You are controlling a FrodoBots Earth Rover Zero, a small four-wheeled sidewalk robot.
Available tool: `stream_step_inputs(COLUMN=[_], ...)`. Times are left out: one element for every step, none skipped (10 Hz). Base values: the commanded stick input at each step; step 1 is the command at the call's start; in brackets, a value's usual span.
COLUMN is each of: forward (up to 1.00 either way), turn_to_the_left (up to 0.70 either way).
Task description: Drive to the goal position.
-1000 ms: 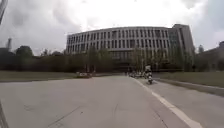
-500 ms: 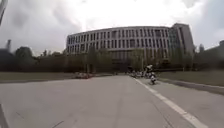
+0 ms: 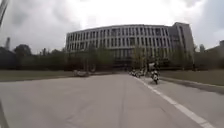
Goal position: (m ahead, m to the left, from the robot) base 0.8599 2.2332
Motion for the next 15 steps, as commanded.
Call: stream_step_inputs(forward=[0.70, 0.70, 0.70, 0.70, 0.70, 0.70, 0.70, 0.70, 0.70, 0.70, 0.70, 0.70, 0.70, 0.70, 0.70], turn_to_the_left=[0.00, 0.00, 0.00, 0.00, 0.00, 0.00, 0.00, 0.00, 0.00, 0.00, 0.00, 0.00, 0.00, 0.00, 0.00])
